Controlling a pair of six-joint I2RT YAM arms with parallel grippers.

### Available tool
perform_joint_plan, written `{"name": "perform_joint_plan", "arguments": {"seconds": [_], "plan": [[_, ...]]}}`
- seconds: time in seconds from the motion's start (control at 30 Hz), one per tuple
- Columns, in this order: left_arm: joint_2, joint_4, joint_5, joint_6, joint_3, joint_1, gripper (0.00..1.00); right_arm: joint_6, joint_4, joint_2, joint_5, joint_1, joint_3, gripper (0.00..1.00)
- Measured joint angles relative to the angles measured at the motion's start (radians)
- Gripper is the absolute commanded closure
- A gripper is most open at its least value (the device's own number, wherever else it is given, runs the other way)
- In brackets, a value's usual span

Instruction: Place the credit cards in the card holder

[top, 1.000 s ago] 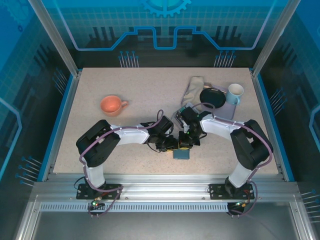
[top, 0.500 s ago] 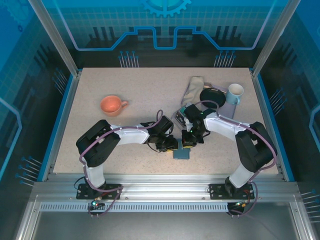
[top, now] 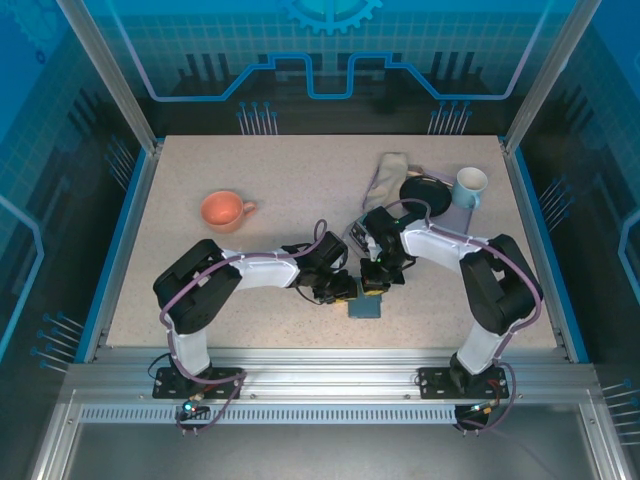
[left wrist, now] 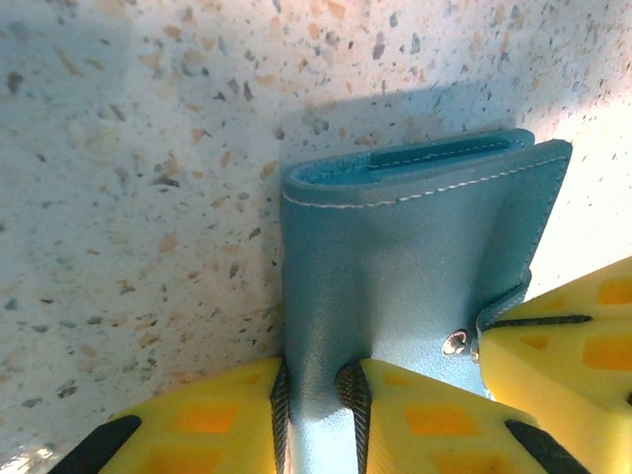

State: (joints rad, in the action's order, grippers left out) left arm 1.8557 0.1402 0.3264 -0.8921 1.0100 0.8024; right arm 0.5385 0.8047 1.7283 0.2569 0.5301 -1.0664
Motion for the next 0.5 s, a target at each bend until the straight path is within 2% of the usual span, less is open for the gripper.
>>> {"name": "perform_joint_plan", "arguments": {"seconds": [0.5], "plan": [[0.006, -0.012, 0.009, 0.0, 0.0, 0.0, 0.75, 0.004, 0.019, 0.014, -0.011, 0.026, -0.019, 1.0]]}}
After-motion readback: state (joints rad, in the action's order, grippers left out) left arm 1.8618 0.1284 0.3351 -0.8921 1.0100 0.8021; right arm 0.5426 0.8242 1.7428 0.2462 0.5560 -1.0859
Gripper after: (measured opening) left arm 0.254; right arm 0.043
